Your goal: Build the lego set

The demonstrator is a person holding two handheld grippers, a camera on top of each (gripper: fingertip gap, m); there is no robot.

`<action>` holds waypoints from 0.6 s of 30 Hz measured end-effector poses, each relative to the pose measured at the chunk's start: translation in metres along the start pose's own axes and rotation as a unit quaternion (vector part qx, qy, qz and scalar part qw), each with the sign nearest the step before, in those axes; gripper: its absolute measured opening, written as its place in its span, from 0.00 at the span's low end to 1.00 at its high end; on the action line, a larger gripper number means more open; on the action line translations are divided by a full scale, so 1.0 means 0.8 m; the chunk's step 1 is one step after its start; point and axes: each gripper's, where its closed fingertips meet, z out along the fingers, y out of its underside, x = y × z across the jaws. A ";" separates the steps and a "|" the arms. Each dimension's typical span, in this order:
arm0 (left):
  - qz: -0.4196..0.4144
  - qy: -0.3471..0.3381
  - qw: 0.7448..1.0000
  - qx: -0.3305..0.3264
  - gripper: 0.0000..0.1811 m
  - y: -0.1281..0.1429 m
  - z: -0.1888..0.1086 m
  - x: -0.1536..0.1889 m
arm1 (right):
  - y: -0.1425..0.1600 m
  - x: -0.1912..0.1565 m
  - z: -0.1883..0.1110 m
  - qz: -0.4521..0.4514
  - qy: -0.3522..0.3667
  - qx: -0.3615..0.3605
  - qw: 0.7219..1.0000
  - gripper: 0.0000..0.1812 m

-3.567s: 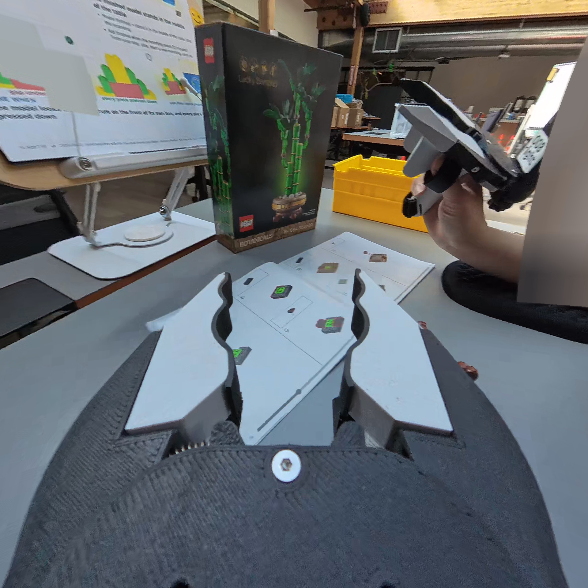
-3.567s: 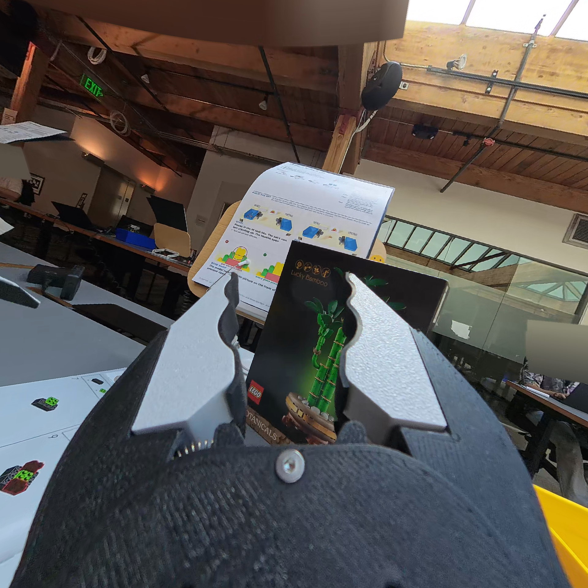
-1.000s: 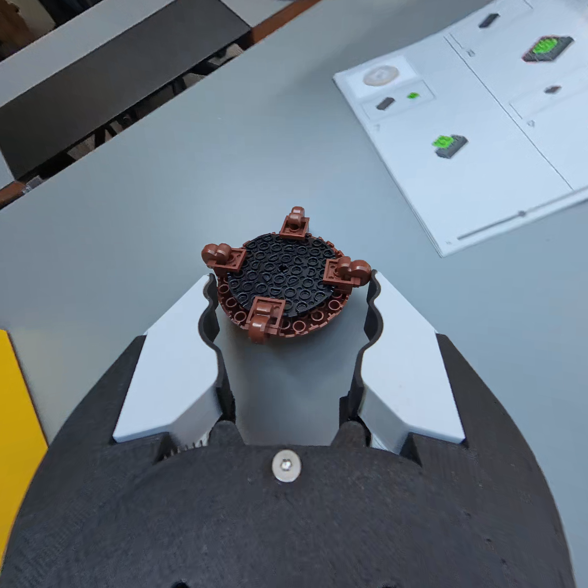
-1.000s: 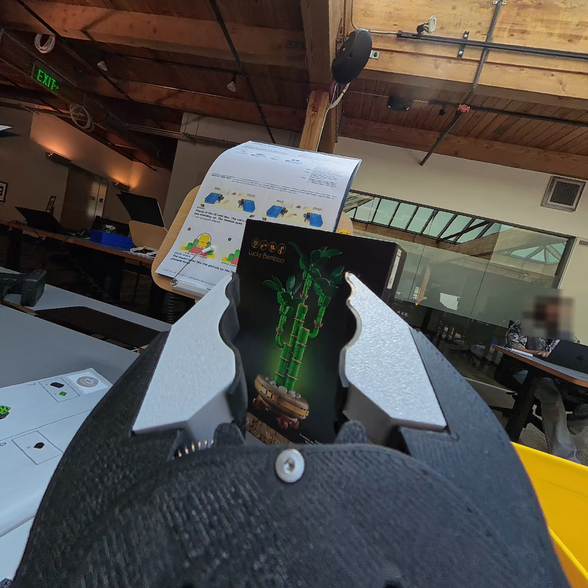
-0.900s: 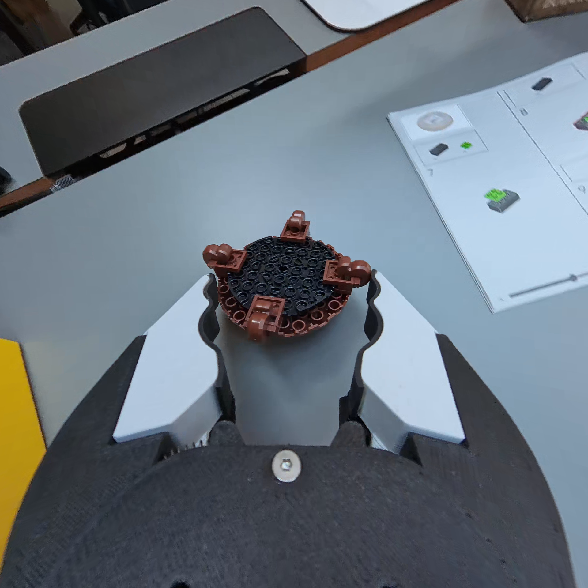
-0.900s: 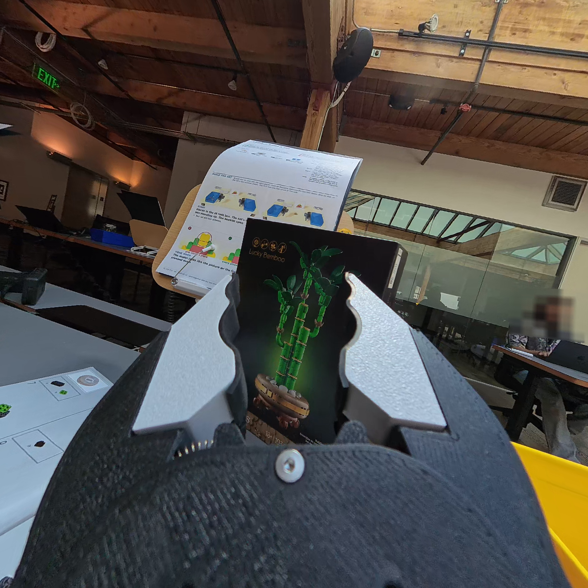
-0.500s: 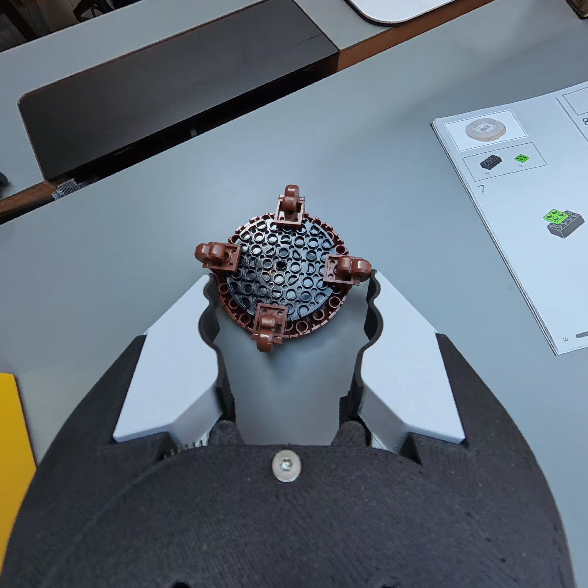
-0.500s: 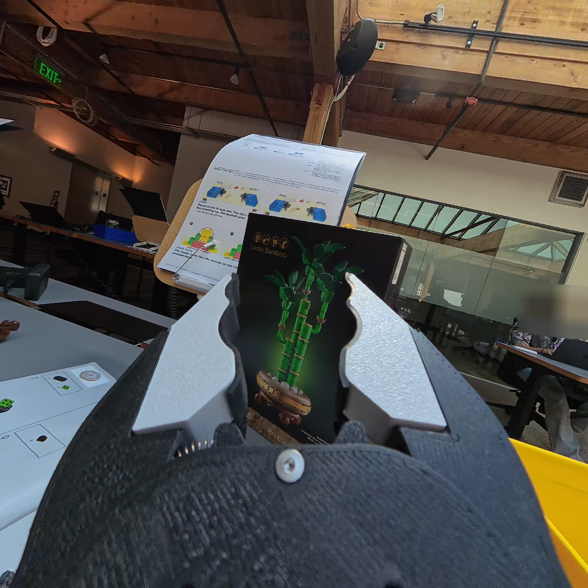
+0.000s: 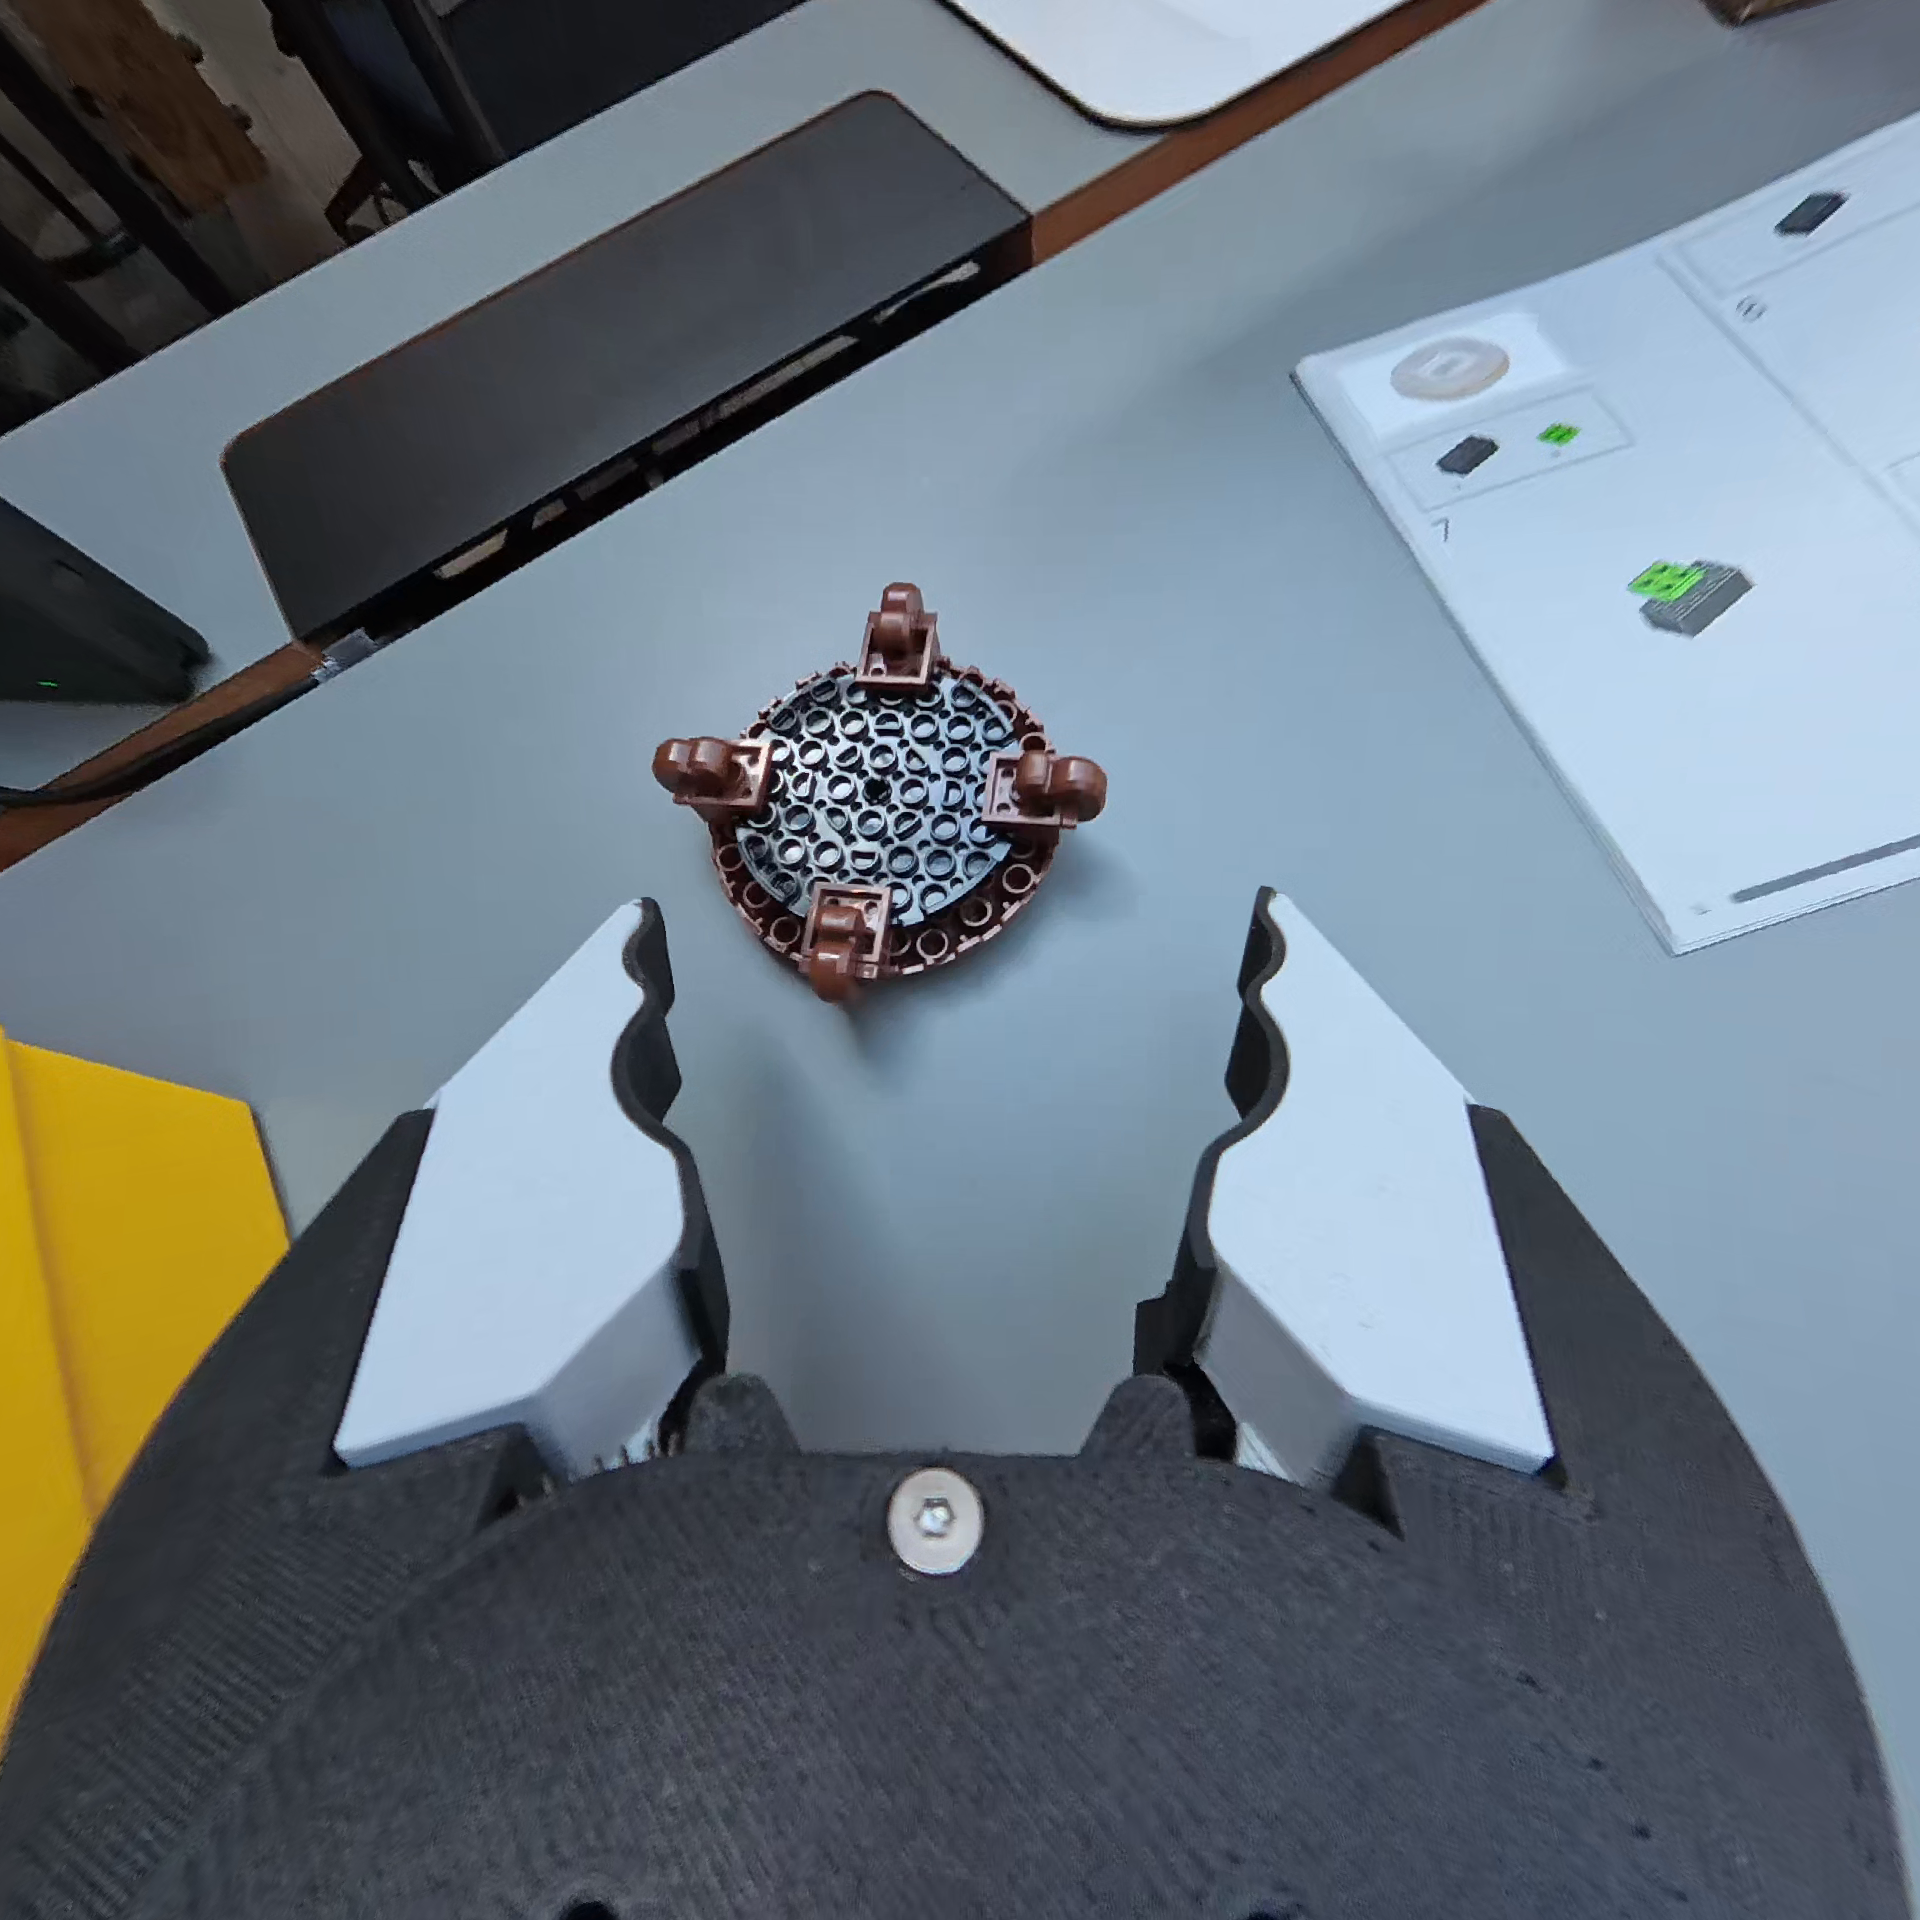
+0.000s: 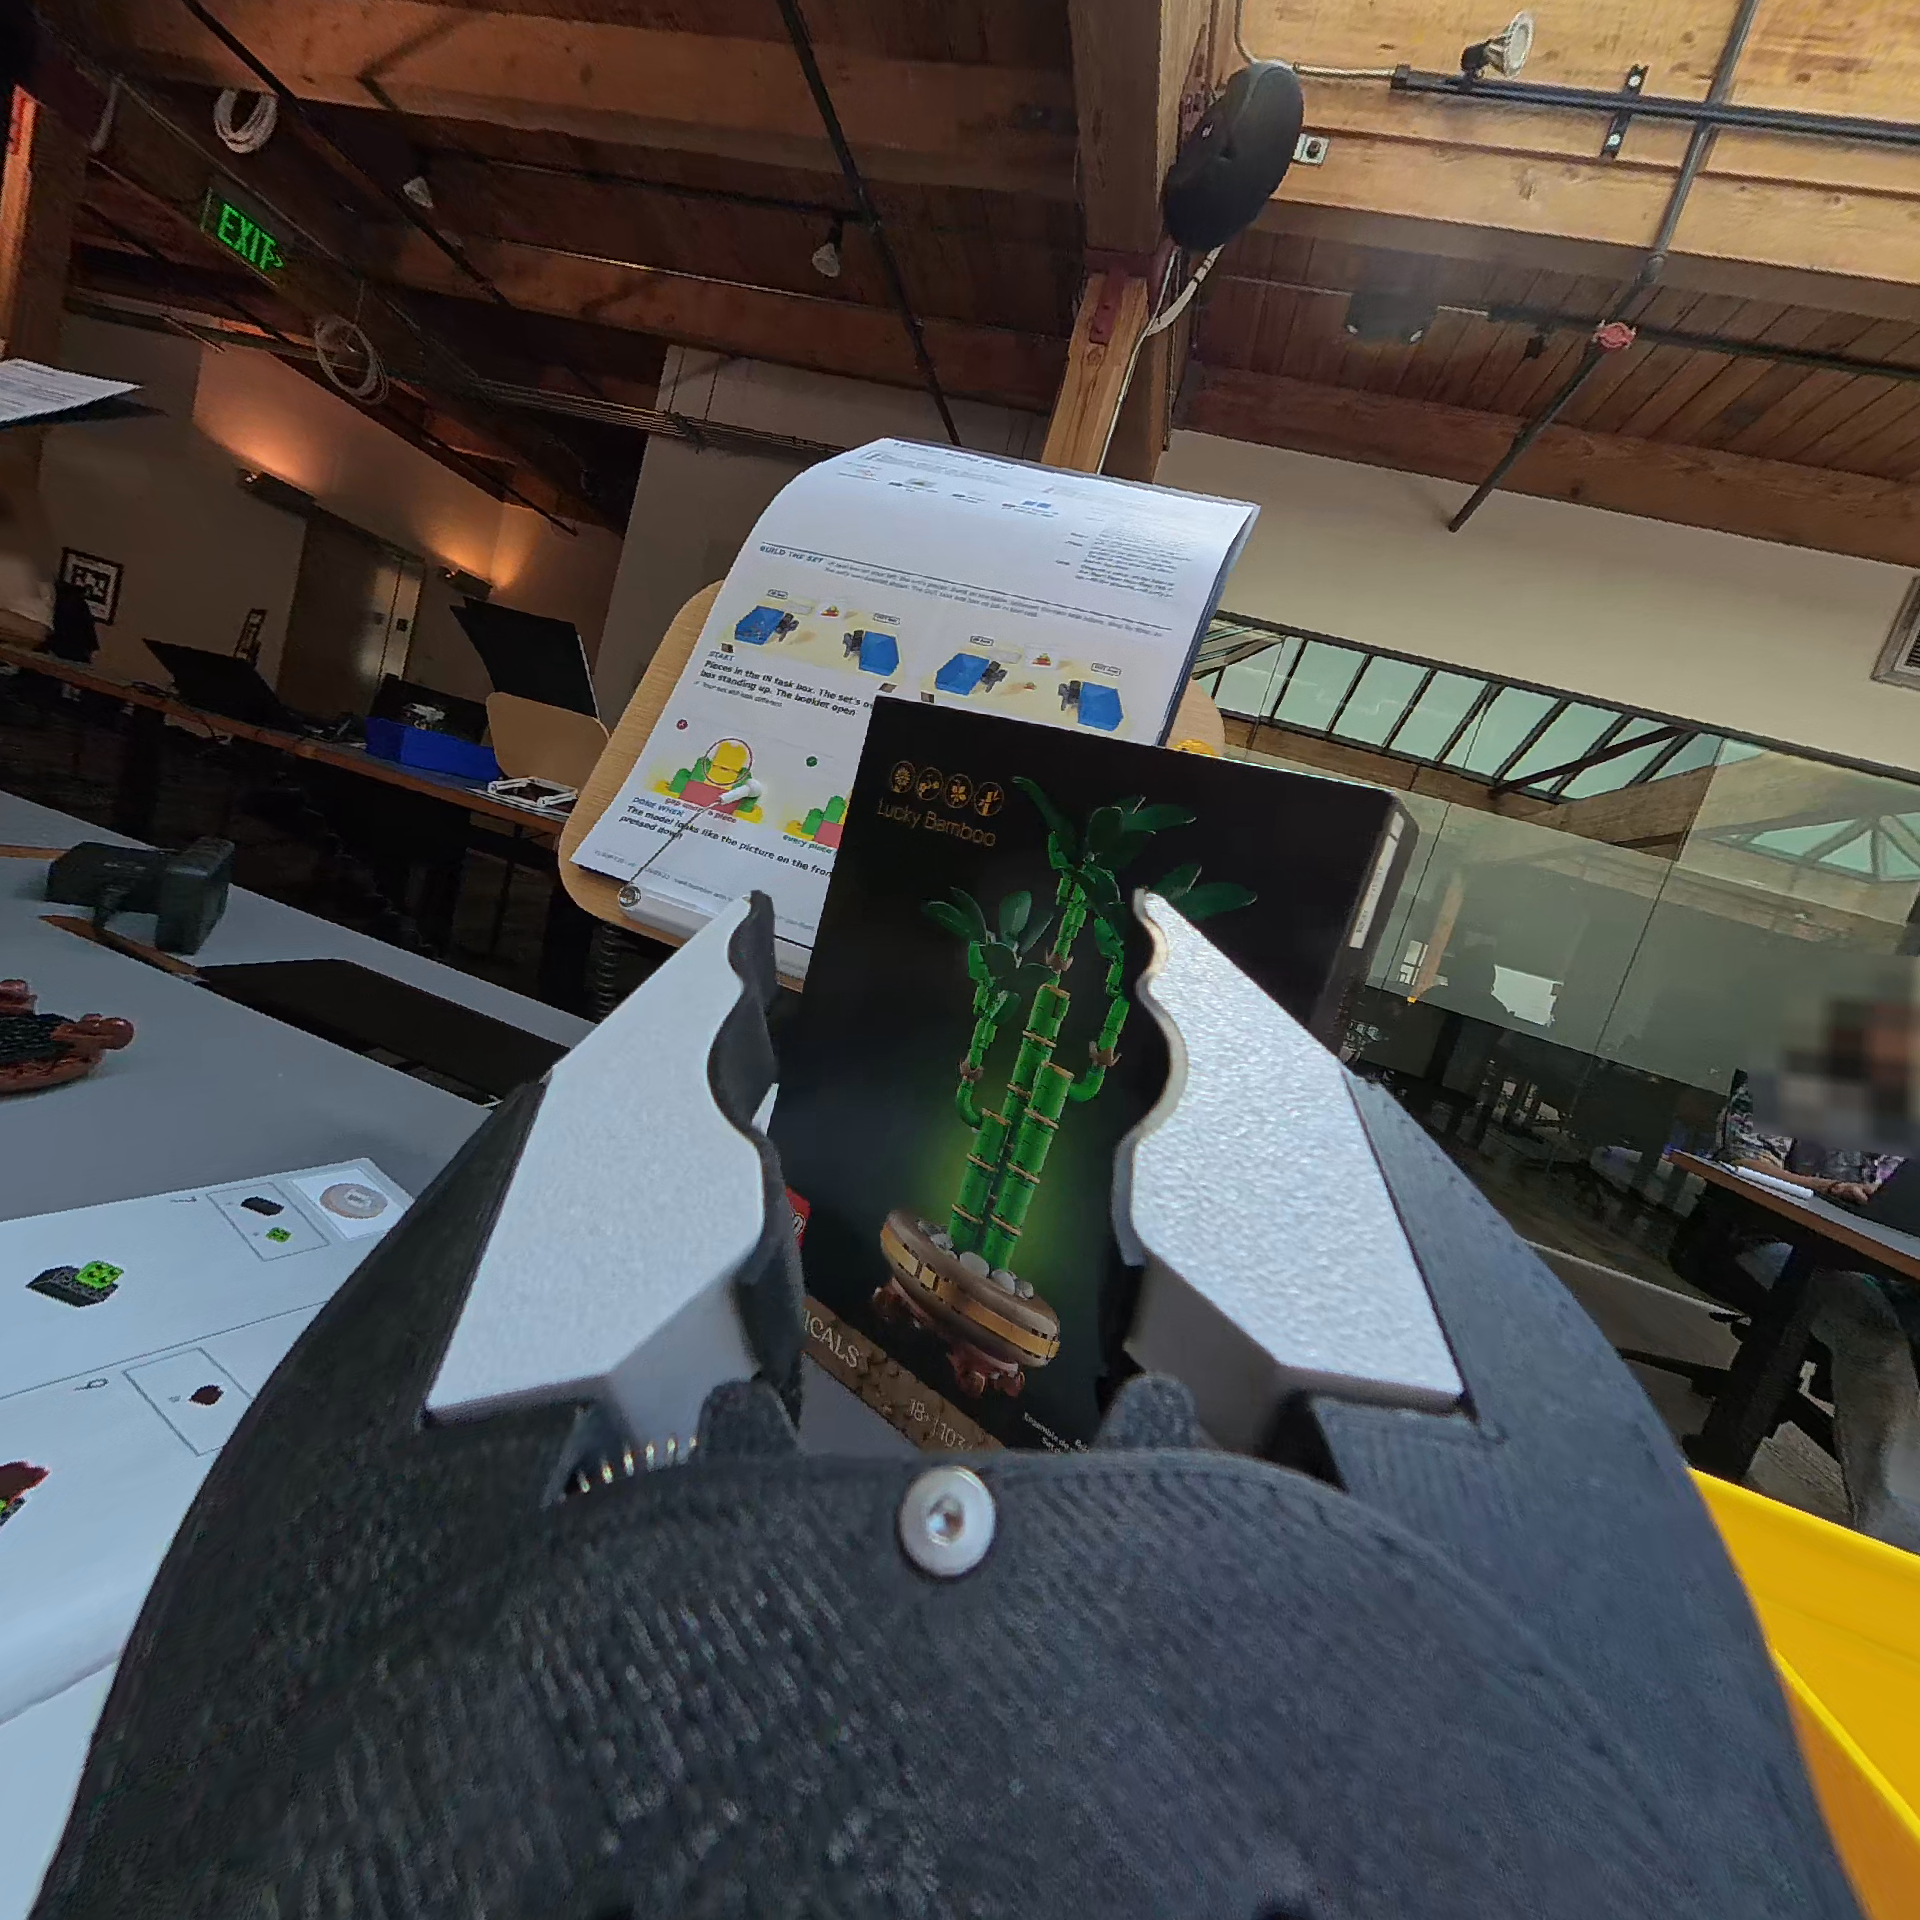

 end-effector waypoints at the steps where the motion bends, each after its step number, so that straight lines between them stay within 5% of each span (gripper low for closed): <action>1: 0.013 -0.010 1.000 -0.005 0.59 0.003 0.003 -0.003 | 0.000 -0.002 0.000 -0.002 -0.003 0.000 1.000 0.36; 6: 0.037 -0.014 0.999 0.006 0.55 -0.001 0.020 0.000 | -0.001 -0.011 -0.001 -0.009 -0.014 -0.003 1.000 0.36; 11: -0.042 0.003 0.999 -0.004 0.67 -0.003 0.043 -0.012 | 0.003 -0.025 0.000 -0.018 -0.029 -0.013 0.999 0.36; 18: -0.048 0.022 0.998 -0.026 0.53 0.002 0.051 -0.007 | 0.029 -0.032 0.003 -0.026 -0.032 -0.049 0.998 0.36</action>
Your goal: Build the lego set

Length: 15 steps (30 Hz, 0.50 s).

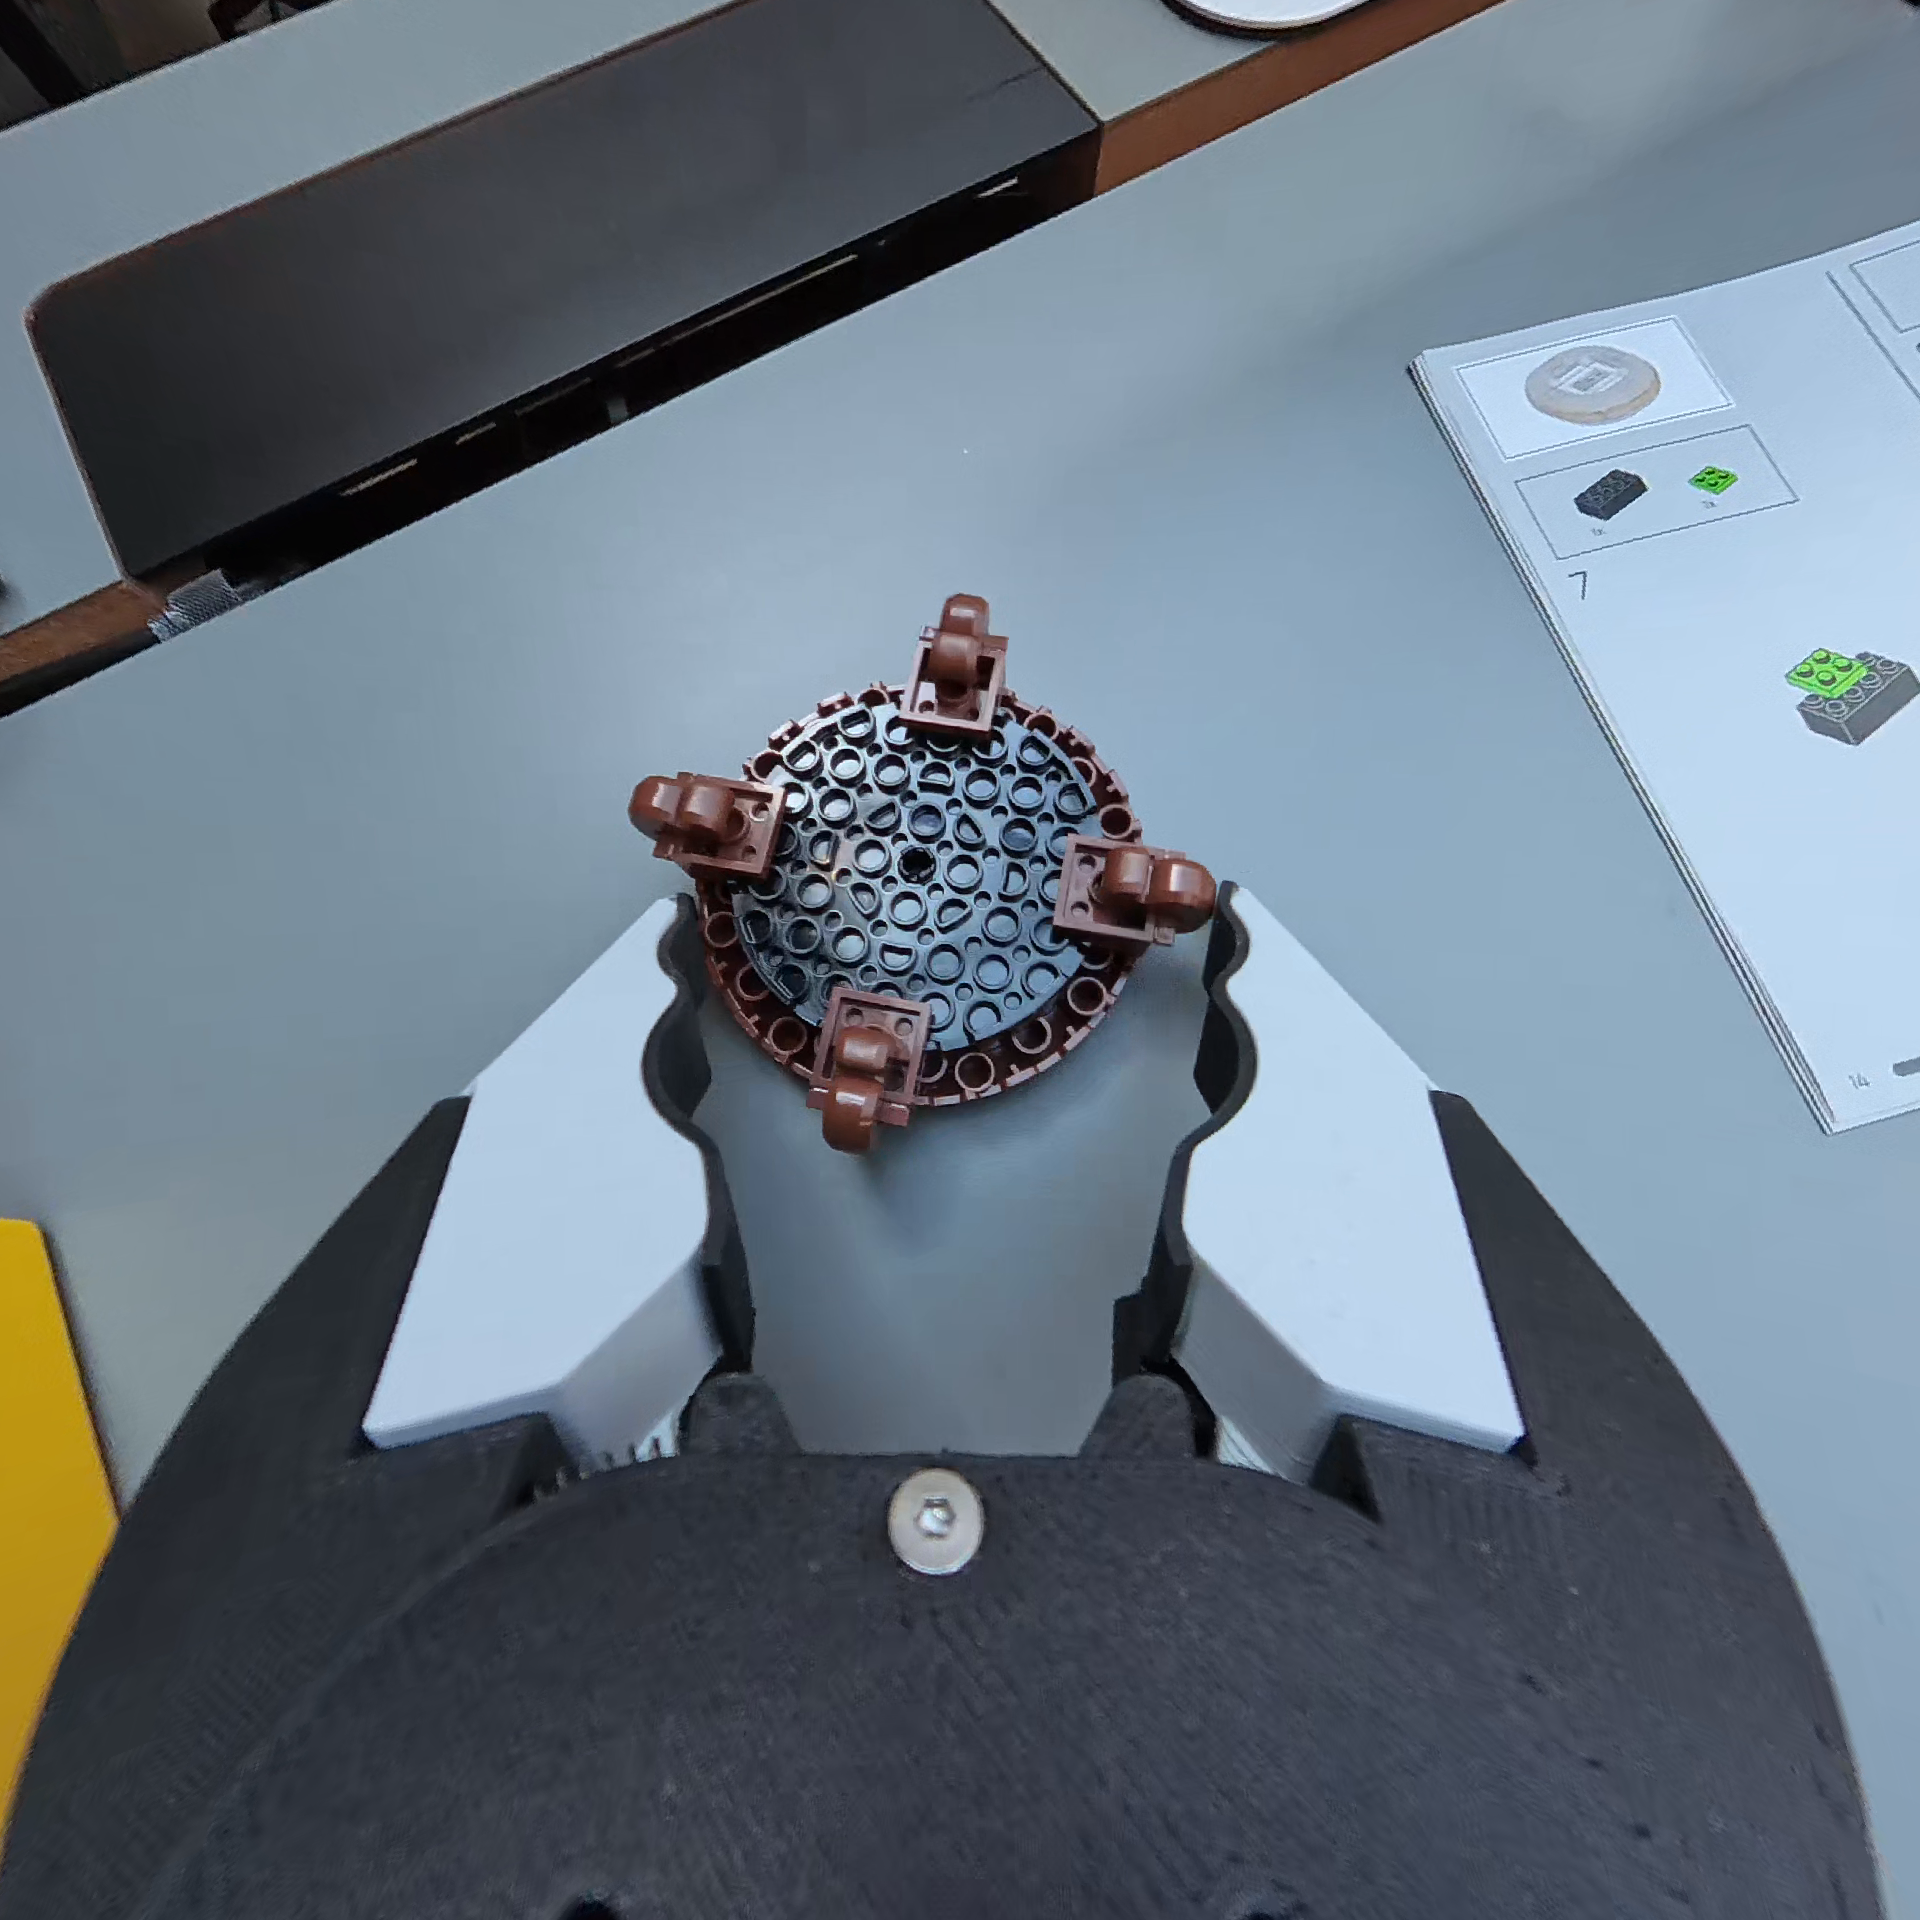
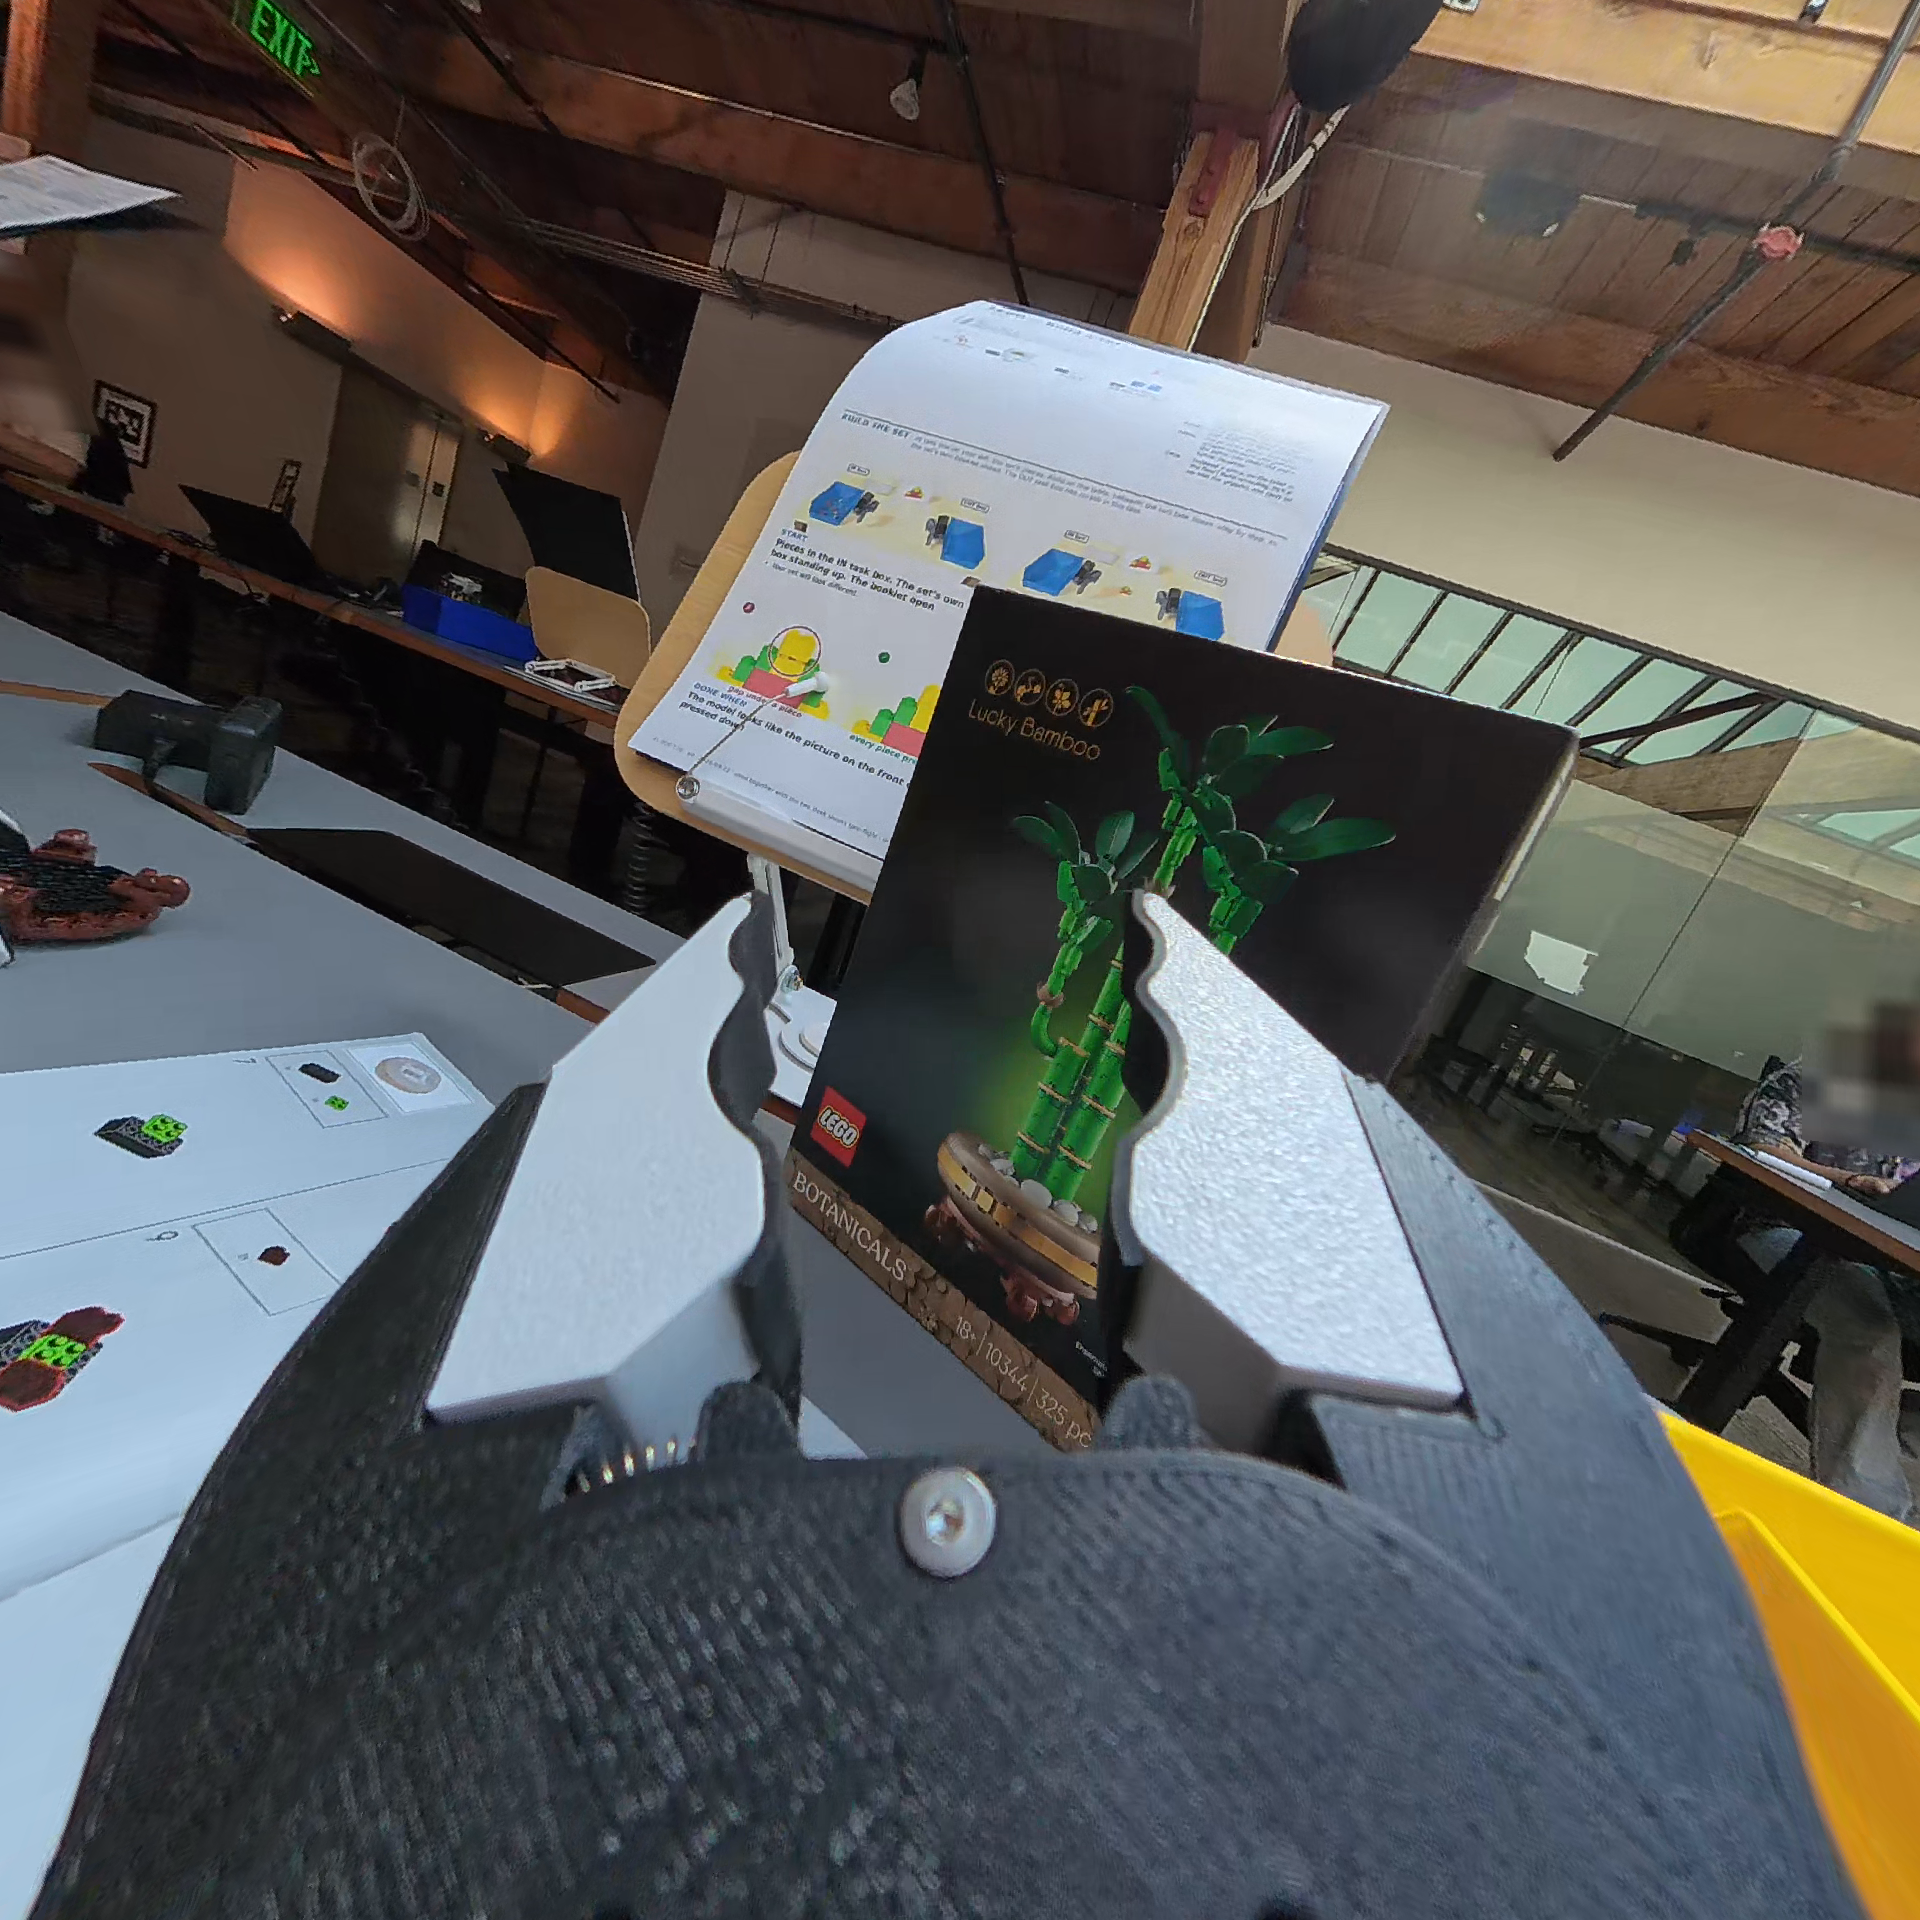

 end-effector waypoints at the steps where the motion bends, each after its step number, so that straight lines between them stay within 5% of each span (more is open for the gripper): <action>1: 0.003 0.001 1.000 0.001 0.53 0.000 0.000 0.001 | 0.003 0.000 0.000 0.001 0.001 -0.004 1.000 0.36; 10: -0.039 0.022 0.999 0.003 0.52 0.004 -0.011 0.010 | 0.007 -0.030 -0.003 -0.019 -0.042 -0.018 0.999 0.35; 15: -0.058 0.062 0.996 0.001 0.52 0.004 -0.020 0.024 | 0.006 -0.119 0.003 -0.071 -0.156 -0.031 0.985 0.36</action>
